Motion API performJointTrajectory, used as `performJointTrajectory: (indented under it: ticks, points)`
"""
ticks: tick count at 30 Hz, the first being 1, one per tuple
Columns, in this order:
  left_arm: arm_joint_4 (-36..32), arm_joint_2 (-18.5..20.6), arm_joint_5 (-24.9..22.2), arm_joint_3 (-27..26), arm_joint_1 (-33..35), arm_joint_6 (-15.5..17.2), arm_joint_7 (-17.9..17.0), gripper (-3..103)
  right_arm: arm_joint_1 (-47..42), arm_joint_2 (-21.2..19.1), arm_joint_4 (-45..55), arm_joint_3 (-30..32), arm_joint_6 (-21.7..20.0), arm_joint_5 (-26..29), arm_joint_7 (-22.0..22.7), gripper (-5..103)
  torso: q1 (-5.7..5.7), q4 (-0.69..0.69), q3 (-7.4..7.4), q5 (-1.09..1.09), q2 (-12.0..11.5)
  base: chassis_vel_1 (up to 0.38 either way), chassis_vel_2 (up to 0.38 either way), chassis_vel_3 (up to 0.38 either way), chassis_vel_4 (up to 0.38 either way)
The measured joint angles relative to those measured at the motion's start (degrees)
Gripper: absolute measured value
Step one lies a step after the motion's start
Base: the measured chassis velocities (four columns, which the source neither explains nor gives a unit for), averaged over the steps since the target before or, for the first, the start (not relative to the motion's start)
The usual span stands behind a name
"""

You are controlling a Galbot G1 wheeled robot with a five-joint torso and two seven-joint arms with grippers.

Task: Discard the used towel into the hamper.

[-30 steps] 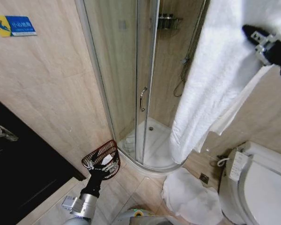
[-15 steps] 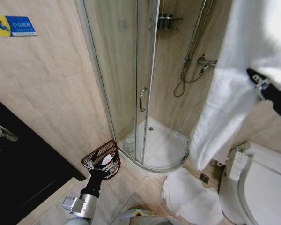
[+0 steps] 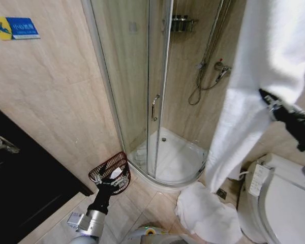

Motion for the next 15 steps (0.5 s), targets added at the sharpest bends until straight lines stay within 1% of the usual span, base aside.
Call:
performJointTrajectory:
  ticks: [2, 4, 5, 6, 8, 9, 11, 13, 14, 15]
  points:
    - [0.00, 0.00, 0.00, 0.00, 0.00, 0.00, 0.00, 100, 0.51, -0.01, -1.63, -1.20, 1.34, -2.03, -2.26, 4, 0.00, 0.00, 0.00, 0.00, 0.00, 0.000, 0.000, 0.000, 0.000]
    - [0.00, 0.00, 0.00, 0.00, 0.00, 0.00, 0.00, 100, 0.83, 0.05, -3.57, -2.54, 3.74, -6.19, -5.99, 4, 0.00, 0.00, 0.00, -0.01, 0.00, 0.000, 0.000, 0.000, 0.000]
    - [0.00, 0.00, 0.00, 0.00, 0.00, 0.00, 0.00, 100, 0.83, 0.05, -3.57, -2.54, 3.74, -6.19, -5.99, 4, 0.00, 0.00, 0.00, -0.01, 0.00, 0.000, 0.000, 0.000, 0.000]
    - [0.00, 0.00, 0.00, 0.00, 0.00, 0.00, 0.00, 100, 0.79, 0.39, -4.89, -3.37, 5.45, -9.67, -8.91, 4, 0.00, 0.01, 0.00, -0.01, 0.00, 0.000, 0.000, 0.000, 0.000]
    - [0.00, 0.00, 0.00, 0.00, 0.00, 0.00, 0.00, 100, 0.48, 1.51, -6.77, -5.12, 8.64, -14.58, -12.97, 4, 0.00, 0.00, 0.00, -0.01, 0.00, 0.000, 0.000, 0.000, 0.000]
    - [0.00, 0.00, 0.00, 0.00, 0.00, 0.00, 0.00, 100, 0.48, 1.51, -6.77, -5.12, 8.64, -14.58, -12.97, 4, 0.00, 0.00, 0.00, -0.01, 0.00, 0.000, 0.000, 0.000, 0.000]
    - [0.00, 0.00, 0.00, 0.00, 0.00, 0.00, 0.00, 100, 0.08, 3.11, -8.86, -7.51, 11.95, -18.88, -16.29, 4, 0.00, 0.00, 0.00, -0.01, 0.00, 0.000, 0.000, 0.000, 0.000]
    - [0.00, 0.00, 0.00, 0.00, 0.00, 0.00, 0.00, 100, -0.16, 4.37, -10.86, -9.92, 14.55, -21.92, -18.46, 4, 0.00, 0.00, 0.00, 0.02, 0.00, 0.000, 0.000, 0.000, 0.000]
    - [0.00, 0.00, 0.00, 0.00, 0.00, 0.00, 0.00, 100, -0.16, 4.37, -10.86, -9.92, 14.55, -21.92, -18.46, 4, 0.00, 0.00, 0.00, 0.02, 0.00, 0.000, 0.000, 0.000, 0.000]
    - [0.00, 0.00, 0.00, 0.00, 0.00, 0.00, 0.00, 100, -0.17, 4.91, -11.65, -10.80, 15.39, -22.76, -19.23, 4, 0.00, 0.00, 0.00, 0.02, 0.00, 0.000, 0.000, 0.000, 0.000]
